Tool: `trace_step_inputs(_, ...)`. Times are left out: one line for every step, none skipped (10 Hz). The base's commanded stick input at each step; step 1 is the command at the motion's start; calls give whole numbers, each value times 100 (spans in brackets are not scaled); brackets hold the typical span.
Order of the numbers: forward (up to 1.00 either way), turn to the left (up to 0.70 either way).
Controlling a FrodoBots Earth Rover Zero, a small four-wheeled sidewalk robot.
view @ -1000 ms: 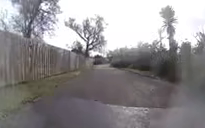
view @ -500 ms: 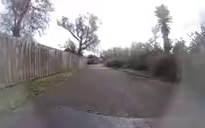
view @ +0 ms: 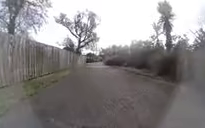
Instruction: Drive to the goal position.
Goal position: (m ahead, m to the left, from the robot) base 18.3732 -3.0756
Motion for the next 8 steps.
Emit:
trace_step_inputs(70, 0)
trace_step_inputs(70, -28)
trace_step_inputs(70, -34)
trace_step_inputs(70, -16)
trace_step_inputs(70, -2)
trace_step_inputs(70, 0)
trace_step_inputs(70, 0)
trace_step_inputs(70, 0)
